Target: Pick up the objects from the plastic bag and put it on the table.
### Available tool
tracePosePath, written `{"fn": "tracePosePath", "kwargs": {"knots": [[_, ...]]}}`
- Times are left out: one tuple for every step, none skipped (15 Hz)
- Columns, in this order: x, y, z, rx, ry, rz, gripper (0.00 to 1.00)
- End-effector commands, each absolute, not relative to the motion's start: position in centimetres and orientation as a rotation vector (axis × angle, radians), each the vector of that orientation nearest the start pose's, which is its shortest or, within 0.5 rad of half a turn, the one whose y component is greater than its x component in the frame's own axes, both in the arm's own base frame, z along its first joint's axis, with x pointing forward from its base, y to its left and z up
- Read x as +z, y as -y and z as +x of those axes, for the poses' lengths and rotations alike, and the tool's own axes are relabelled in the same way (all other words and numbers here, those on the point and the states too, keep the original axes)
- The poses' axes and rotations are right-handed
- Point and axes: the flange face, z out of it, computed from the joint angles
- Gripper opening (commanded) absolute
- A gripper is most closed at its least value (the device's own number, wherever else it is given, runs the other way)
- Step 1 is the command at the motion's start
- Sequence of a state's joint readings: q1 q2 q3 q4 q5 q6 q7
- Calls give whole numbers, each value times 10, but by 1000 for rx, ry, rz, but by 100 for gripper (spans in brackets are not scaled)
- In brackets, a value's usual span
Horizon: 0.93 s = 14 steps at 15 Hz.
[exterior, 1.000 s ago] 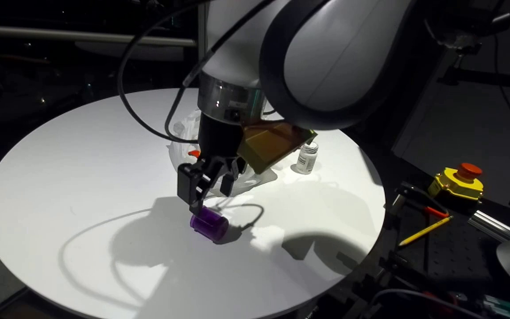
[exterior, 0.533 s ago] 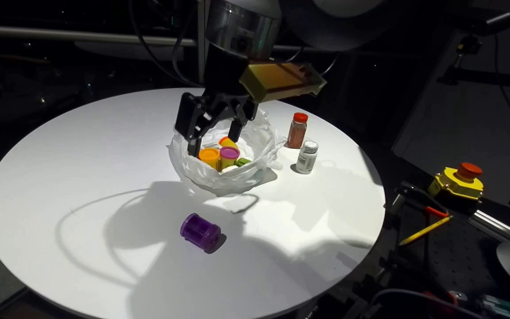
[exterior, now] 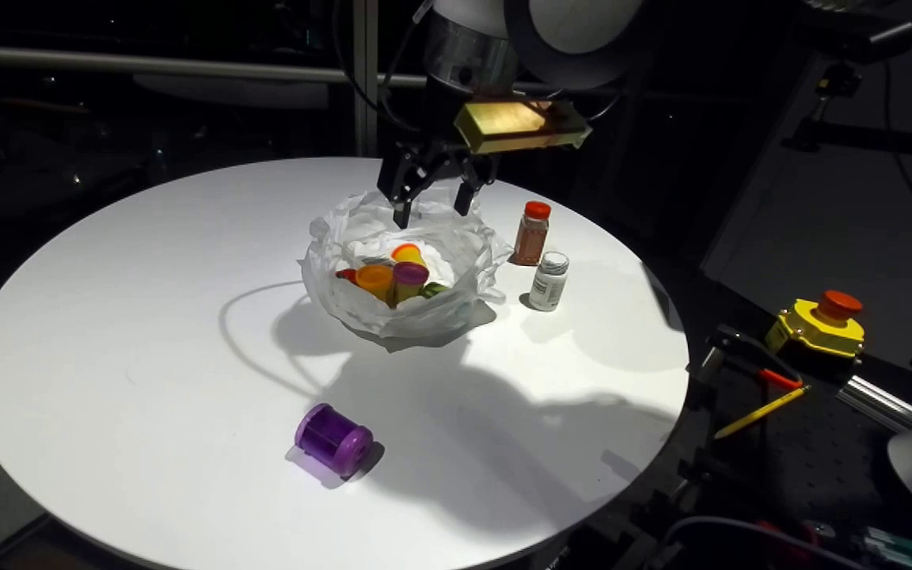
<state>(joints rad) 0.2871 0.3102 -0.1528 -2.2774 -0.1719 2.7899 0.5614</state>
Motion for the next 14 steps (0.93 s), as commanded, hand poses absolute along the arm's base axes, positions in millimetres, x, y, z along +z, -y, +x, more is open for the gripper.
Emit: {"fn": "tracePosePath", "kwargs": {"knots": [[234, -73, 566, -365, -446, -3146, 100], [230, -72, 569, -364, -449, -3149, 100], [226, -71, 571, -360, -447, -3157, 100], [222, -70, 574, -356, -446, -3161, 100], [216, -69, 577, -349, -448, -3167, 100], [210, -66, 580, -348, -451, -3179, 100], [203, -62, 584, -349, -456, -3189, 100], [196, -57, 589, -353, -468, -3206, 100], [191, -50, 593, -360, -482, -3219, 100], [185, -44, 598, -358, -497, -3223, 100], [179, -37, 603, -352, -518, -3224, 100], [174, -33, 607, -345, -534, -3217, 100], [170, -30, 611, -342, -550, -3210, 100], [167, -31, 614, -331, -558, -3192, 100]]}}
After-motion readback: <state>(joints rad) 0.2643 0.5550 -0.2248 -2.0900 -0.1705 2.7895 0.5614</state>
